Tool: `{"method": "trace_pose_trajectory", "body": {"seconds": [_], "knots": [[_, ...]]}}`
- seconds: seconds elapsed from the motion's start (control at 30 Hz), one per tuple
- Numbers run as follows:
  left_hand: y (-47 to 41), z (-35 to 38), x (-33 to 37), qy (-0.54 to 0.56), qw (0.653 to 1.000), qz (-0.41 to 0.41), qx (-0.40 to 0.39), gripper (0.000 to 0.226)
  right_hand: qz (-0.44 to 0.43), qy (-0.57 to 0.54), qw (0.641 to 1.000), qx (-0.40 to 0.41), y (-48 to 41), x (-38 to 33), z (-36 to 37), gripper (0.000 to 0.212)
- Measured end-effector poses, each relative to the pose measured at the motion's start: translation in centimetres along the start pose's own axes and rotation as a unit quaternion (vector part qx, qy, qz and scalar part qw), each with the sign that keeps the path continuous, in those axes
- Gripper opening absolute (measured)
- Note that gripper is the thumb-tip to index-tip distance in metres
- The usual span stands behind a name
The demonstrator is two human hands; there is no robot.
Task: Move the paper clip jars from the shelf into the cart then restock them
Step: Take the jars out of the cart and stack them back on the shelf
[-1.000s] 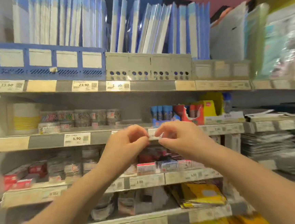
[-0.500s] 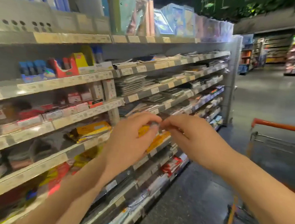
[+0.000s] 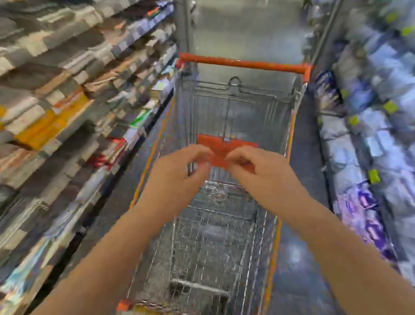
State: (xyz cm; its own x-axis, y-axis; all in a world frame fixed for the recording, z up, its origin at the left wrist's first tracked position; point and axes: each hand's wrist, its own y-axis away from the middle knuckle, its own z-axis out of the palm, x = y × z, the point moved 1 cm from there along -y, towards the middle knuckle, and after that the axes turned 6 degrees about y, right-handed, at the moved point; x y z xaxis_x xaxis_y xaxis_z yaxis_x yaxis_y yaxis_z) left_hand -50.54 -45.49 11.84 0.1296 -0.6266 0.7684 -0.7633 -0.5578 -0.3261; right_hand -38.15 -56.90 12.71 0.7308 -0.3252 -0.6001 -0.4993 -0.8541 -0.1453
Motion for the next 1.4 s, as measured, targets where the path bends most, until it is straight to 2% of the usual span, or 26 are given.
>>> {"method": "trace_pose_trajectory", "body": {"seconds": [0.17,0.33,0.43,0.53,0.63,0.73,0.93,1.07,1.2,1.33,1.4], "knots": [[-1.2,5.0,-5.6,-0.008,0.993,-0.115,-0.026,0.019,0.071,-0.046,0.996,-0.031,-0.8,5.5,2.8,0.02],[-3.3,9.3,-12.5,-0.016,0.979,-0.191,-0.072,0.027,0.179,-0.11,0.975,-0.067,-3.5,9.4,7.6,0.02],[-5.3,11.6,-17.6,-0.024,0.97,-0.219,-0.098,0.039,0.23,-0.112,0.963,-0.09,-6.3,11.5,10.9,0.024],[-8.1,14.4,-23.4,-0.024,0.961,-0.255,-0.102,0.063,0.293,-0.11,0.946,-0.09,-9.8,14.4,14.8,0.036],[-10.0,18.0,-29.1,-0.057,0.962,-0.239,-0.122,0.075,0.335,-0.076,0.935,-0.088,-12.7,17.4,19.4,0.045],[-10.0,22.3,-34.8,-0.106,0.95,-0.224,-0.192,0.08,0.371,-0.044,0.921,-0.112,-14.2,20.8,23.7,0.05],[-8.6,31.4,-43.1,-0.201,0.892,-0.192,-0.358,0.097,0.435,-0.016,0.89,-0.136,-13.4,26.3,28.9,0.05],[-9.2,35.4,-45.7,-0.202,0.87,-0.172,-0.415,0.089,0.45,0.013,0.882,-0.138,-12.9,28.2,30.4,0.049],[-10.2,36.5,-46.1,-0.195,0.89,-0.153,-0.383,0.067,0.451,0.03,0.88,-0.148,-13.4,28.6,29.7,0.059],[-9.5,35.4,-44.5,-0.085,0.935,-0.212,-0.27,0.042,0.476,0.014,0.866,-0.151,-13.8,28.6,28.3,0.059],[-10.0,34.7,-42.9,-0.028,0.939,-0.255,-0.23,0.039,0.467,0.004,0.872,-0.144,-14.2,28.2,27.4,0.063]]}}
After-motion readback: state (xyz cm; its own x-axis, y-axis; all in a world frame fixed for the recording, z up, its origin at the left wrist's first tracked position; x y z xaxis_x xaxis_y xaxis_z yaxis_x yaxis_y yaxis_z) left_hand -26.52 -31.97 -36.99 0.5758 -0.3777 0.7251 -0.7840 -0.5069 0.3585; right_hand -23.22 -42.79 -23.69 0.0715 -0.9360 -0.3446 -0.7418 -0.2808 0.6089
